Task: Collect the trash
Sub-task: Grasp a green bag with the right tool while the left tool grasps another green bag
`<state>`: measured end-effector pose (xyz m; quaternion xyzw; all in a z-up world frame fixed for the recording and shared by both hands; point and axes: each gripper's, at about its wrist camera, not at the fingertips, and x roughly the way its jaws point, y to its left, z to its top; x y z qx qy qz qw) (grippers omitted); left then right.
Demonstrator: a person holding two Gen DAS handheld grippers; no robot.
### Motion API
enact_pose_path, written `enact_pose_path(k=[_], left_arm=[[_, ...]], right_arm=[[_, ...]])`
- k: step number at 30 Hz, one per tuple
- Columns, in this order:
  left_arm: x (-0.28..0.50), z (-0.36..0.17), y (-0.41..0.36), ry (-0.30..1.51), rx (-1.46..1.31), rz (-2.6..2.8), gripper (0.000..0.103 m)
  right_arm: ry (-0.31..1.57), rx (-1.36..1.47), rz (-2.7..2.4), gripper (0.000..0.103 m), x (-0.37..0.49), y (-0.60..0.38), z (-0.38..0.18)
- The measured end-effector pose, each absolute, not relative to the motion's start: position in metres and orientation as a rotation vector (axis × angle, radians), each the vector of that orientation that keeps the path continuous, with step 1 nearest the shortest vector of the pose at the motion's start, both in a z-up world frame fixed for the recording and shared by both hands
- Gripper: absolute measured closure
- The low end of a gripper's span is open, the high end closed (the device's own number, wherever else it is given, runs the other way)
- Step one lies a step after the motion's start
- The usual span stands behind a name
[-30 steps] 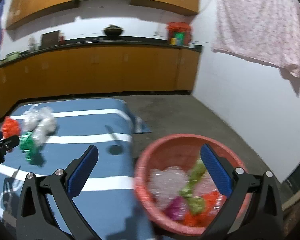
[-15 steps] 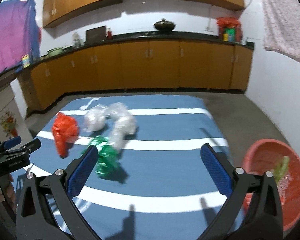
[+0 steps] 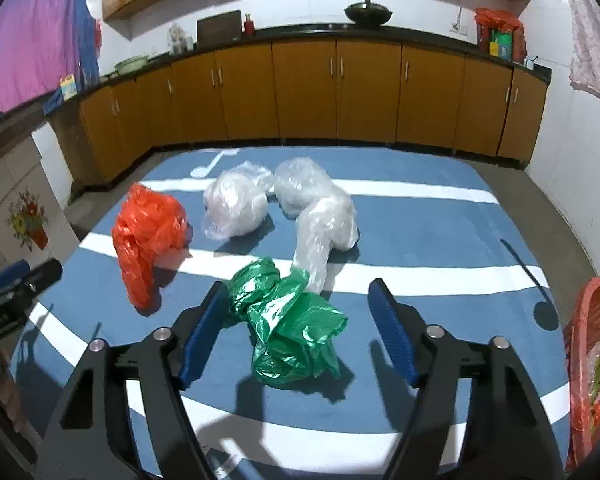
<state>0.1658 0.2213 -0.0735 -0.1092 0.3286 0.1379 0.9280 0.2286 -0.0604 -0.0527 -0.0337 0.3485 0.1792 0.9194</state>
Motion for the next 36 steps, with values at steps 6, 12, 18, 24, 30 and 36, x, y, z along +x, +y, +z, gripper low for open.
enact_pose_path(k=[6,12,18,24,30,36], left_arm=[[0.174,-0.074,0.217,0.673,-0.225,0.260,0.008],[0.183,-0.071,0.208,0.670,-0.210,0.235,0.008],[0.187,-0.070,0.209,0.669,-0.214,0.238,0.008],[0.191,-0.070,0.216,0.672,-0.222,0.250,0.008],[0.197,-0.071,0.211,0.675,-0.212,0.236,0.008],[0.208,-0.071,0.196,0.681,-0.217,0.191,0.008]], right_arm=[[0.726,-0.075,0.388,0.039,0.228,-0.056,-0.053],[0.740,-0.081,0.486,0.047,0.220,-0.046,-0.055],[0.745,-0.096,0.502,0.047,0.222,-0.034,-0.058],[0.771,-0.120,0.498,0.047,0.231,-0.024,-0.066],[0.808,-0.125,0.506,0.066,0.232,-0.026,-0.071],[0.791,-0.094,0.506,0.067,0.214,-0.048,-0.065]])
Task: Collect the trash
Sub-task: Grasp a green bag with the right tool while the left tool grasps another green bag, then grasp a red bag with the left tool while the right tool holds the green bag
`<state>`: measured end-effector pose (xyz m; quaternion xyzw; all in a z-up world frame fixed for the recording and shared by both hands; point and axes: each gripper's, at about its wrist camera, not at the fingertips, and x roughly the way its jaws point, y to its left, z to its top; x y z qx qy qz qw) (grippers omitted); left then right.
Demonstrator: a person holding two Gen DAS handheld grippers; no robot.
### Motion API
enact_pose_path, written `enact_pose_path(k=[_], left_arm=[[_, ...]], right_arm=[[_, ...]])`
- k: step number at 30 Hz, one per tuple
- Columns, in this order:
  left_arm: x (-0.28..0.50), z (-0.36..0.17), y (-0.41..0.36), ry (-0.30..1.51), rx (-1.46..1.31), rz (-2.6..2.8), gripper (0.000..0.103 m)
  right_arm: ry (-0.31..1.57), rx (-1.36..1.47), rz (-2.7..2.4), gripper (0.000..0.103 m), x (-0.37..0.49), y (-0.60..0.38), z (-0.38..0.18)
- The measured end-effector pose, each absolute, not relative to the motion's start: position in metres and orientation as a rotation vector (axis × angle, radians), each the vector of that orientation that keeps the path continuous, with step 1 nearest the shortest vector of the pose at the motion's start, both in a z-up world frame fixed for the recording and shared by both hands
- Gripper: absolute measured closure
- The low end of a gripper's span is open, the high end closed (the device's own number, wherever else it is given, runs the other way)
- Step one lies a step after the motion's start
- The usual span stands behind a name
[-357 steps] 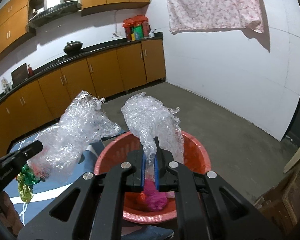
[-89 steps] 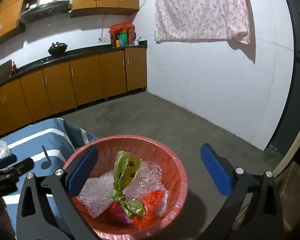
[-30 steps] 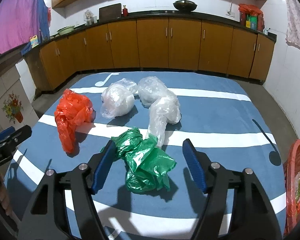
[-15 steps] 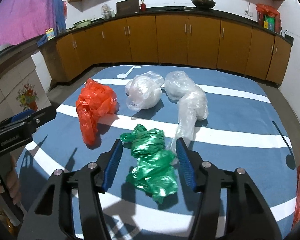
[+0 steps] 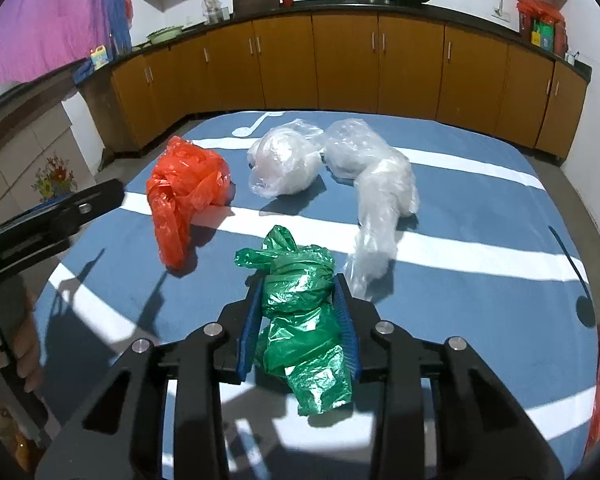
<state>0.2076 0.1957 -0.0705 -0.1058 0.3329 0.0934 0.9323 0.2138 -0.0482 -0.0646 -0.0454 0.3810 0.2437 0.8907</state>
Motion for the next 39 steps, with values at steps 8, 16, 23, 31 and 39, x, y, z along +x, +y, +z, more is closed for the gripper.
enact_pose_path(k=[8,16,23,31,39], left_arm=[[0.236,-0.075,0.168,0.713,-0.184,0.157,0.008],[0.271,-0.089,0.163,0.781,-0.183,0.183,0.013],[0.292,-0.103,0.172,0.841,-0.223,0.186,0.033],[0.291,-0.107,0.171,0.856,-0.221,0.173,0.063],[0.265,-0.083,0.155,0.799,-0.179,0.140,0.064]], right_arm=[[0.760,-0.042,0.387,0.067,0.199,-0.108,-0.057],[0.772,0.040,0.241,0.067,0.209,-0.166,-0.060],[0.766,0.056,0.205,0.067,0.208,-0.184,-0.061],[0.753,0.075,0.186,0.067,0.201,-0.197,-0.057],[0.699,0.101,0.166,0.067,0.191,-0.212,-0.038]])
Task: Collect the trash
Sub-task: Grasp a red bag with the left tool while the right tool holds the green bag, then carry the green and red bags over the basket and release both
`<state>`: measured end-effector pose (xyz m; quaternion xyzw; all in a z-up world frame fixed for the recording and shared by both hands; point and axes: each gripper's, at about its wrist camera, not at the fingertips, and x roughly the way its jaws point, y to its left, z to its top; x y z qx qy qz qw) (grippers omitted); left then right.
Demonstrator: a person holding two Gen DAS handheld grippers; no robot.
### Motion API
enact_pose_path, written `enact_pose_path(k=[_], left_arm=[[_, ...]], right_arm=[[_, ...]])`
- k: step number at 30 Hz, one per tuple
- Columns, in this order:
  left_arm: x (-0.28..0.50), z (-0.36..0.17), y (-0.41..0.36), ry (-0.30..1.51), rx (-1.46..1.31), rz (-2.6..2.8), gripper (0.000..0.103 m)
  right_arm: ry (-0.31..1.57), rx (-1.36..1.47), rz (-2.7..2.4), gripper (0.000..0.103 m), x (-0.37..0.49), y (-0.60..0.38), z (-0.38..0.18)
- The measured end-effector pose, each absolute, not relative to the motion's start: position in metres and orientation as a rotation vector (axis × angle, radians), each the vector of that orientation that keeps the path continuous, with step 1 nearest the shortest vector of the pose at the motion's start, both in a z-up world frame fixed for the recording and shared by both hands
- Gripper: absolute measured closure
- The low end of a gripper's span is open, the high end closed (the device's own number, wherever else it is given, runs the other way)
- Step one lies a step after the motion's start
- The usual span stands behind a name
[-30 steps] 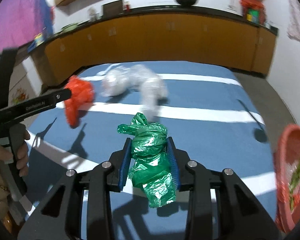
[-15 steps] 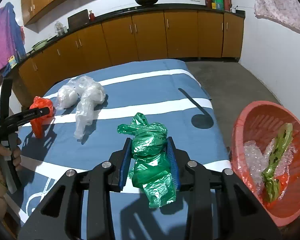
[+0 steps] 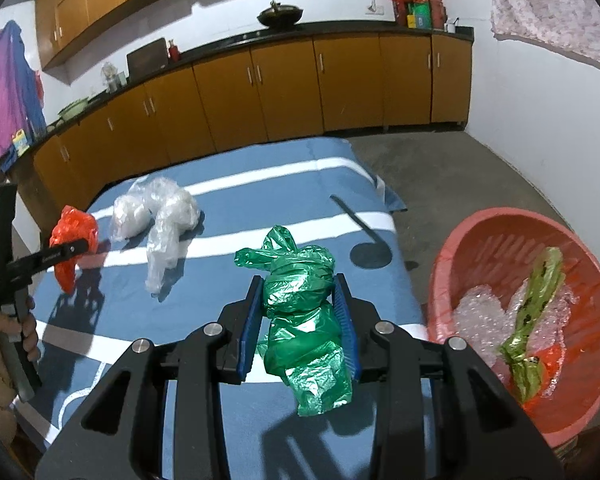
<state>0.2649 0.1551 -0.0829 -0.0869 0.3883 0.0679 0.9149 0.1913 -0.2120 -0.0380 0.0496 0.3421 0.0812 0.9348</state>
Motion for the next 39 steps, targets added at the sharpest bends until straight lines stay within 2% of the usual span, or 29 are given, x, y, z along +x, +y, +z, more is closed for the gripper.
enact_pose_path(k=[21,39], left_arm=[[0.201,-0.014,0.051,0.671,-0.079,-0.120,0.064],[0.195,-0.006,-0.060,0.668,-0.011,-0.347,0.064]], right_arm=[[0.596,0.124,0.014,0.067,0.150,-0.266,0.000],[0.573,0.171,-0.117,0.067,0.132,-0.329,0.001]])
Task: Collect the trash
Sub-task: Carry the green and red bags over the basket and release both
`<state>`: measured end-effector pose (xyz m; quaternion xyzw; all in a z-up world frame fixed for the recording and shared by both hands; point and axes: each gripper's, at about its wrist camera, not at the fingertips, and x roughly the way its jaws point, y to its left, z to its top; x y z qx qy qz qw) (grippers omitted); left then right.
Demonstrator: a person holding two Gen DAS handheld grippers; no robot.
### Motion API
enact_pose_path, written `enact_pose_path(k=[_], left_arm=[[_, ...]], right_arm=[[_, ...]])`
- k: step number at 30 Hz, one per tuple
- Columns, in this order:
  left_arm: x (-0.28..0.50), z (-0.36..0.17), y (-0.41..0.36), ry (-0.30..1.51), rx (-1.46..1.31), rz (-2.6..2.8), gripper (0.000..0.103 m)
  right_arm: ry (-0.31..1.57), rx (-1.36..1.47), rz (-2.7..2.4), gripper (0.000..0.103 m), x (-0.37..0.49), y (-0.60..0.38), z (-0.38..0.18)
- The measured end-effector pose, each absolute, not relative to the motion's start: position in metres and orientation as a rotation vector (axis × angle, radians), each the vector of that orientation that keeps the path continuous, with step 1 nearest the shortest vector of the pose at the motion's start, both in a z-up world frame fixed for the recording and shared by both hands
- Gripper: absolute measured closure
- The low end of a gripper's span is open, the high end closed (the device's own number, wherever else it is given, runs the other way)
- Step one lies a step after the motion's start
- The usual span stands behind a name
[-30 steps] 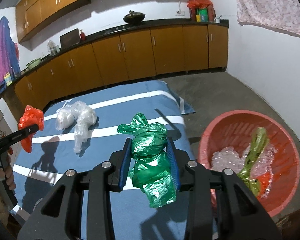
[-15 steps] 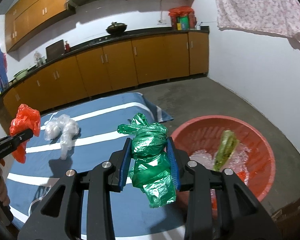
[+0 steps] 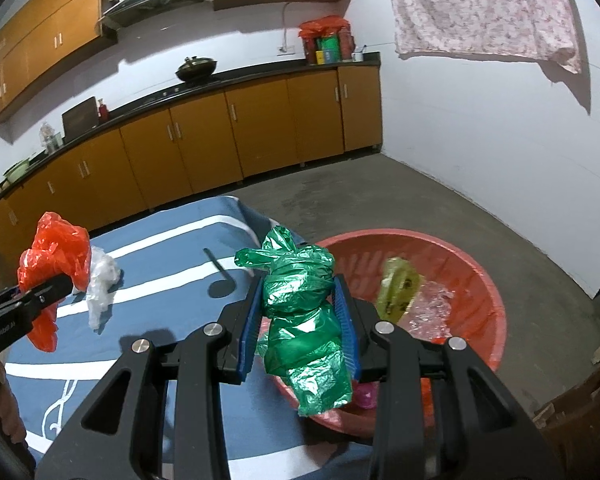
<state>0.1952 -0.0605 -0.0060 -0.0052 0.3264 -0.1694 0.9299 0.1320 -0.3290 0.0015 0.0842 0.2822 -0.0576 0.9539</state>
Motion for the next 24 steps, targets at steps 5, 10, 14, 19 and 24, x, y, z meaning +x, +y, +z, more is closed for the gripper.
enact_pose_path(k=[5,10,14,19,24], left_arm=[[0.198,-0.008,-0.086,0.675,0.000,-0.398,0.064],[0.201,-0.011,-0.111,0.679,0.011,-0.457,0.064],[0.203,-0.014,-0.136,0.686,0.025,-0.509,0.064],[0.208,-0.021,-0.166,0.701,0.028,-0.571,0.064],[0.214,-0.027,-0.196,0.713,0.037,-0.624,0.064]], right_arm=[[0.566,0.182,-0.152,0.067,0.129,-0.344,0.003],[0.561,0.192,-0.194,0.067,0.130,-0.362,0.004],[0.560,0.208,-0.227,0.067,0.132,-0.374,0.004],[0.553,0.240,-0.251,0.067,0.138,-0.390,0.003],[0.537,0.256,-0.258,0.067,0.143,-0.400,0.005]])
